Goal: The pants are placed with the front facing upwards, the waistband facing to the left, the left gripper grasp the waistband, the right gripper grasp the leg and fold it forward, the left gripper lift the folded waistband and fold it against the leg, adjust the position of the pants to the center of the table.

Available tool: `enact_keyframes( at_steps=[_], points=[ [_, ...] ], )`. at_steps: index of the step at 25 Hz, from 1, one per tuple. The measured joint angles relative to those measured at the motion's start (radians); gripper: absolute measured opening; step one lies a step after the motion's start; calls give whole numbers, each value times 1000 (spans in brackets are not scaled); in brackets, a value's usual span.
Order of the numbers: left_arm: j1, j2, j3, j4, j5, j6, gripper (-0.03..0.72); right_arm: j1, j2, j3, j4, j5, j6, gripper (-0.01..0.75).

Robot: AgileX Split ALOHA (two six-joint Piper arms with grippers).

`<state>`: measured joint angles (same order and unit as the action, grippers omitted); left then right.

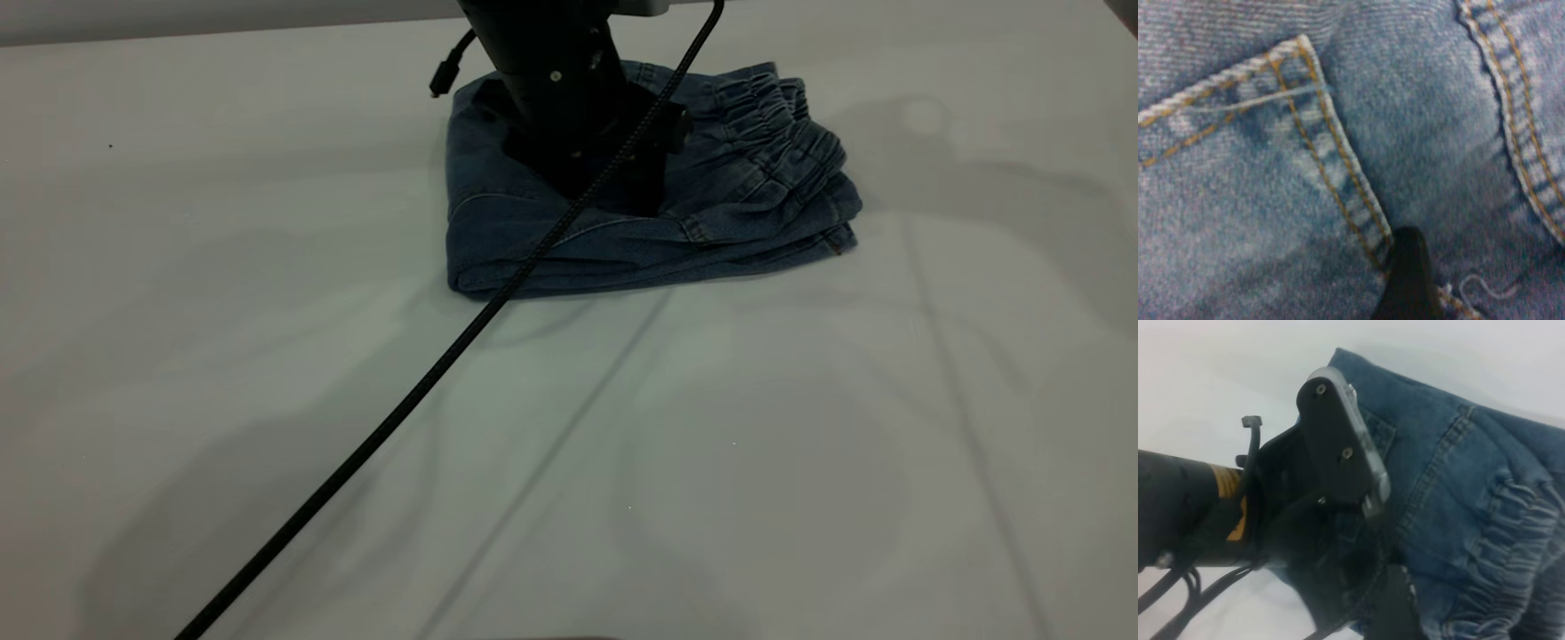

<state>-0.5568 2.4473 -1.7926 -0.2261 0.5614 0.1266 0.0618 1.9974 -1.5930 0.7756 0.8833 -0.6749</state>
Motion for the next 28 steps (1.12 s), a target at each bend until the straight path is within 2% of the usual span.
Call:
enact_keyframes(
  at_steps=[6, 10, 15, 21, 28],
  points=[
    [0, -81, -51, 124, 189, -8, 514, -17, -123, 0, -5, 4, 0, 497],
    [0, -155, -136, 210, 374, -17, 514, -34, -265, 0, -7, 22, 0, 497],
    [0, -240, -245, 322, 611, -47, 514, -46, -447, 0, -8, 103, 33, 497],
    [0, -355, -279, 404, 611, -113, 514, -46, -636, 0, -8, 207, 119, 497],
    [0, -556, -278, 358, 611, -173, 514, -46, -808, 0, -51, 352, 250, 497]
  ],
)
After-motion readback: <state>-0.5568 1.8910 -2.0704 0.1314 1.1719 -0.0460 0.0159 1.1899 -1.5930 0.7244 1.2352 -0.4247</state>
